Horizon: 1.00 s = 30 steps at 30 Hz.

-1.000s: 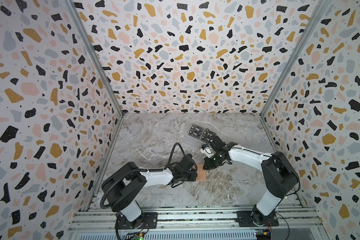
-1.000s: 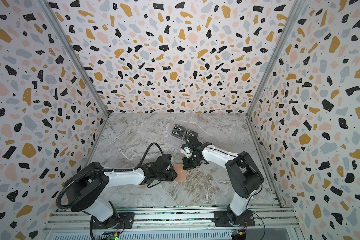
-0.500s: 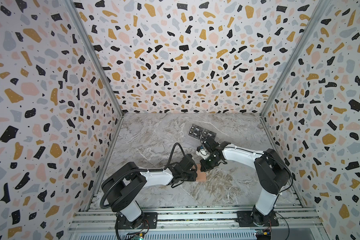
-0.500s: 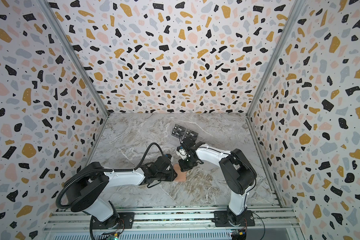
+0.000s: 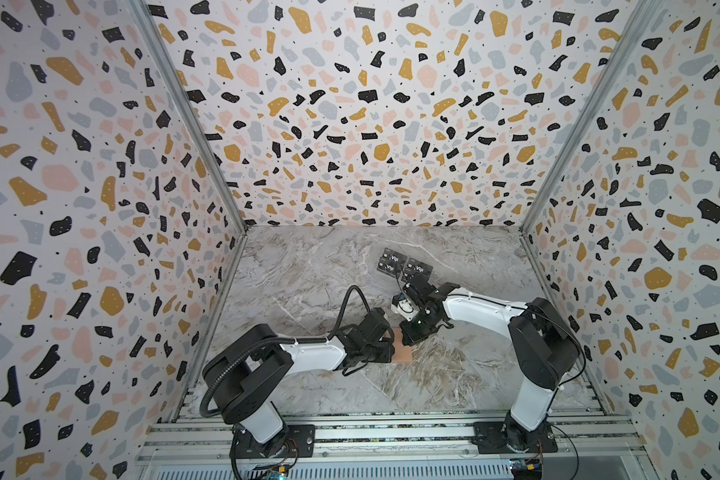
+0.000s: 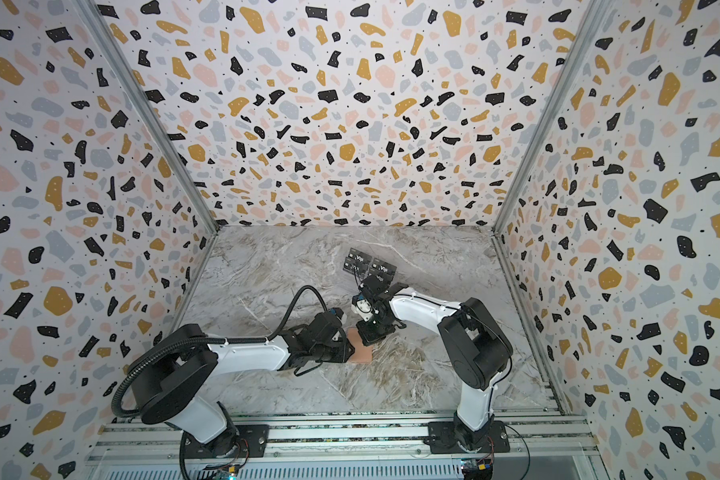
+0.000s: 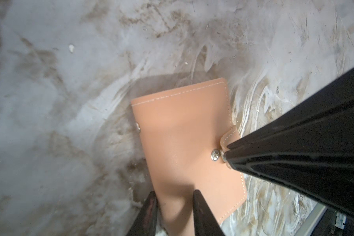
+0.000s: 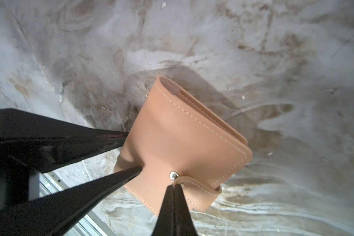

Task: Insert credit cards into a card holder
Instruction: Close the button on the card holder.

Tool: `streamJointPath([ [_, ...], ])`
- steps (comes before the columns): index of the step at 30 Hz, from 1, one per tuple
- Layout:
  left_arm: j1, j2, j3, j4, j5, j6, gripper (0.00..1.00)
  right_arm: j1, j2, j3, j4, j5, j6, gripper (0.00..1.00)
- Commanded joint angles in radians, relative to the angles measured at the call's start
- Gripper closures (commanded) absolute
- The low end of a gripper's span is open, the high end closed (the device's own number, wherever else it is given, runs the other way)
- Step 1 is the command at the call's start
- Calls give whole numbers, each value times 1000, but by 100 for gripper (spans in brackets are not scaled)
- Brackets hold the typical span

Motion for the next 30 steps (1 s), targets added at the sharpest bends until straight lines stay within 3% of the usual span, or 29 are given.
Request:
streamJointPath([
  [1, -7, 26, -43, -103, -14, -2, 68, 5, -5, 13, -53, 14, -21, 100],
  [13, -7, 21, -45, -103, -14, -2, 68, 7, 14, -4, 19, -75, 7, 100],
  [30, -6, 18, -49, -102, -14, -2, 68, 8, 6, -19, 39, 7, 43, 100],
])
